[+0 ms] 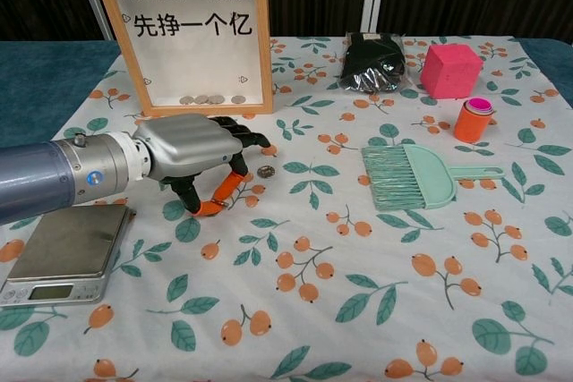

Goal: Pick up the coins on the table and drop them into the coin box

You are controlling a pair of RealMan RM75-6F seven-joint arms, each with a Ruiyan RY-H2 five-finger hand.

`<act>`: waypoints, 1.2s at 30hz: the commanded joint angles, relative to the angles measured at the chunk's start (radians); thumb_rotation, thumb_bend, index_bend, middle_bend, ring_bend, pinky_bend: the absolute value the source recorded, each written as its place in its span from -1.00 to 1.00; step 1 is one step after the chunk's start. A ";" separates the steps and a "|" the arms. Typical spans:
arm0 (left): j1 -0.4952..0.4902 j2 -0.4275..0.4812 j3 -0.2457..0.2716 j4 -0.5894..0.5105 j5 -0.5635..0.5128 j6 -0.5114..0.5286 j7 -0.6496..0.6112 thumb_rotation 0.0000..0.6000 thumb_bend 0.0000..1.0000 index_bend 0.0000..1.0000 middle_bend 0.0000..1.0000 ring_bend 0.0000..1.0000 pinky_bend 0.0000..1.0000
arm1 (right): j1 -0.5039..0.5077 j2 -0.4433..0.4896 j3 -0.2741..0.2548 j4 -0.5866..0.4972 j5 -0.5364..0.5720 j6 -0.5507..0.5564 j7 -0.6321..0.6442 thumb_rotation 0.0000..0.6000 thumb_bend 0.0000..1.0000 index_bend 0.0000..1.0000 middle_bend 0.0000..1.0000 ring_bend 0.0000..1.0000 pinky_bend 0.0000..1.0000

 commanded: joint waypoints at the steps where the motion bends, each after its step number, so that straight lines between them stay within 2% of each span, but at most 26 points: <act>1: 0.002 0.002 -0.004 -0.007 0.001 0.006 0.001 1.00 0.20 0.30 -0.94 -1.00 -1.00 | 0.000 0.000 0.000 0.000 0.000 0.000 0.000 1.00 -0.21 -0.68 -0.88 -0.97 -1.00; 7: 0.000 0.013 -0.017 -0.027 0.003 0.018 0.002 1.00 0.23 0.30 -0.93 -1.00 -1.00 | 0.000 0.000 0.000 0.000 0.000 0.001 0.002 1.00 -0.21 -0.68 -0.88 -0.97 -1.00; 11: -0.004 0.050 -0.040 -0.081 0.002 0.026 -0.010 1.00 0.23 0.28 -0.93 -1.00 -1.00 | 0.000 0.000 0.000 0.000 0.001 0.000 0.002 1.00 -0.21 -0.68 -0.88 -0.97 -1.00; 15: -0.014 0.119 -0.070 -0.161 -0.013 0.026 -0.009 1.00 0.23 0.25 -0.93 -1.00 -1.00 | 0.000 0.000 0.000 -0.001 0.001 0.001 0.002 1.00 -0.21 -0.68 -0.88 -0.97 -1.00; 22: -0.034 0.292 -0.159 -0.344 -0.063 0.034 -0.021 1.00 0.20 0.23 -0.92 -1.00 -1.00 | -0.003 -0.002 -0.001 -0.004 0.003 0.009 -0.001 1.00 -0.21 -0.68 -0.88 -0.97 -1.00; 26: -0.053 0.417 -0.218 -0.439 -0.138 0.010 -0.034 1.00 0.18 0.23 -0.90 -1.00 -1.00 | -0.005 -0.003 0.001 -0.007 0.008 0.012 -0.003 1.00 -0.21 -0.68 -0.88 -0.97 -1.00; 29: -0.078 0.488 -0.246 -0.468 -0.195 -0.017 -0.023 1.00 0.18 0.23 -0.90 -1.00 -1.00 | -0.005 -0.005 0.003 -0.008 0.012 0.014 -0.003 1.00 -0.21 -0.68 -0.88 -0.97 -1.00; 32: -0.114 0.564 -0.288 -0.500 -0.301 -0.079 -0.057 1.00 0.20 0.23 -0.90 -1.00 -1.00 | -0.007 -0.007 0.005 -0.010 0.019 0.017 0.000 1.00 -0.21 -0.68 -0.88 -0.97 -1.00; 36: -0.192 0.675 -0.339 -0.499 -0.497 -0.218 -0.130 1.00 0.27 0.24 -0.91 -1.00 -1.00 | -0.007 -0.011 0.010 -0.015 0.030 0.017 0.004 1.00 -0.21 -0.68 -0.88 -0.97 -1.00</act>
